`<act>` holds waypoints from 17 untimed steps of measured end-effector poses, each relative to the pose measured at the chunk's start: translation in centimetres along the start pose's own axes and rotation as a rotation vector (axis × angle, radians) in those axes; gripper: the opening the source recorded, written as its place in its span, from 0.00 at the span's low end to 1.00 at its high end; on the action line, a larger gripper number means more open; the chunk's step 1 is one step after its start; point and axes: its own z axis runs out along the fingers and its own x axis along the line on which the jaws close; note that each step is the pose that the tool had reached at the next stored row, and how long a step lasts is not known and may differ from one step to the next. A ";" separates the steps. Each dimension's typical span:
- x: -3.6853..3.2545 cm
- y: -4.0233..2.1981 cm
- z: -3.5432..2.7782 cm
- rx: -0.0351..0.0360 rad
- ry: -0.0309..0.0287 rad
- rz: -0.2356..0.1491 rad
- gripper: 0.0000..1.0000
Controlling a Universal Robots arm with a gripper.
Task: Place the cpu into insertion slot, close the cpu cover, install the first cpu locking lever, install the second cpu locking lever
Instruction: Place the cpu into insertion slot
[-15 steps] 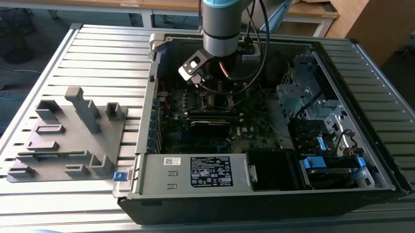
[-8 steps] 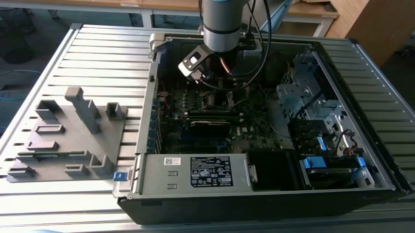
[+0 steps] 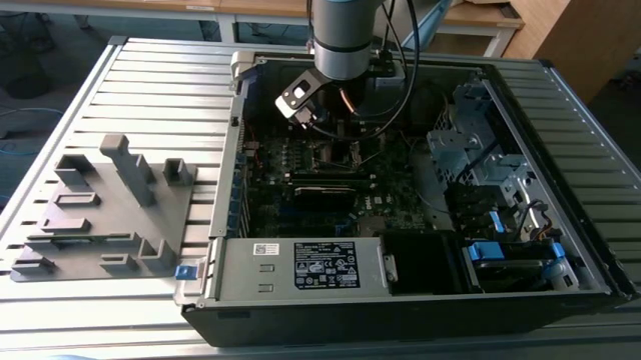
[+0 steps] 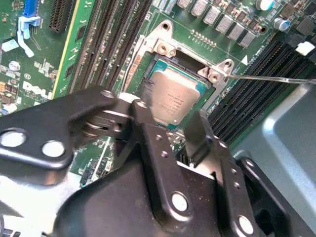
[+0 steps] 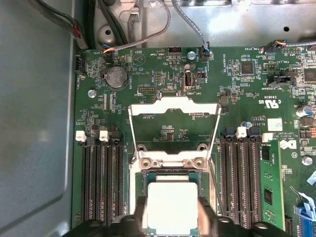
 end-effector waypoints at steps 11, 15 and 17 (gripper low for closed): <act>0.00 0.00 -0.04 0.0000 0.0000 0.000 0.11; 0.00 0.00 -0.05 0.0000 0.0001 0.000 0.11; 0.00 0.01 -0.05 0.0040 -0.0001 0.000 0.11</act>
